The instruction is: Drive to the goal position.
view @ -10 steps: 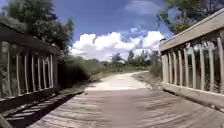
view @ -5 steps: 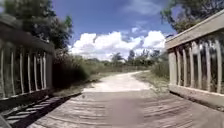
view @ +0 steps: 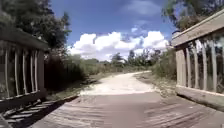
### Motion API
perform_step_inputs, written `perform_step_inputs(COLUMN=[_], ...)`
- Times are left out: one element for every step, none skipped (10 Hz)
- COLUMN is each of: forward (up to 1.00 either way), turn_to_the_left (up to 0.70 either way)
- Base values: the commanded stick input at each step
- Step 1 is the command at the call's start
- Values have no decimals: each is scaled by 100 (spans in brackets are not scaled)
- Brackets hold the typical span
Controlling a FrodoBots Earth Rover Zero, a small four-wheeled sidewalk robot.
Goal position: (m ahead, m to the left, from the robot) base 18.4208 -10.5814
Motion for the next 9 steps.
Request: perform_step_inputs(forward=[50,50,50,50,50,50,50,50,50], turn_to_the_left=[-16,-42,-4,-1,0,0,0,0,0])
